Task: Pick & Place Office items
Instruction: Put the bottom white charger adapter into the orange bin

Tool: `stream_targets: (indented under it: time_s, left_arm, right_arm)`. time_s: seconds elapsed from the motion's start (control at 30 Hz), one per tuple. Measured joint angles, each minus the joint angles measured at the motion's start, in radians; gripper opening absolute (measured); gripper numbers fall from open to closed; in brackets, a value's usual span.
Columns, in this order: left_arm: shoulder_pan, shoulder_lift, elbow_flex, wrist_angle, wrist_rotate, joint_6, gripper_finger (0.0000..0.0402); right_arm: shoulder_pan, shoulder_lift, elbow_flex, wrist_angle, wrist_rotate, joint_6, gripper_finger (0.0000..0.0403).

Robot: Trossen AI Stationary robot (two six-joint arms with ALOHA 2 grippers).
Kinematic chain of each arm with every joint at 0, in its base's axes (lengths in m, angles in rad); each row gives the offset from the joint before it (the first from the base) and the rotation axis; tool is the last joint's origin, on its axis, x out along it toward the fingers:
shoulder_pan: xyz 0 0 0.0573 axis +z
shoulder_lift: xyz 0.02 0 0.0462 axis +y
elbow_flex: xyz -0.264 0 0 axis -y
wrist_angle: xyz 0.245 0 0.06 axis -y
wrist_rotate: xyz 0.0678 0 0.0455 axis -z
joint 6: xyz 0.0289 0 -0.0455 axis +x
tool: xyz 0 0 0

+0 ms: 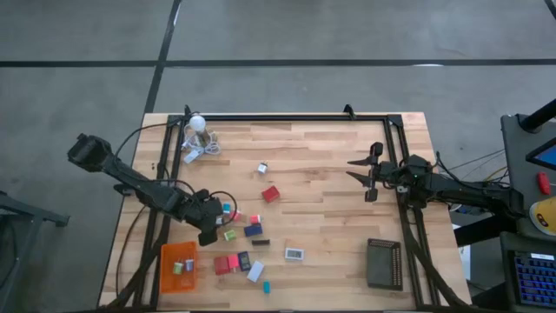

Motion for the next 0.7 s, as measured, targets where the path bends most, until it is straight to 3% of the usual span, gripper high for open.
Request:
stream_targets:
  time_s: [0.7]
  left_arm:
    - [0.001, 0.000, -0.055, 0.089, 0.001, 0.015, 0.0229]
  right_arm:
    - [0.000, 0.000, 0.000, 0.000, 0.000, 0.000, 0.0139]
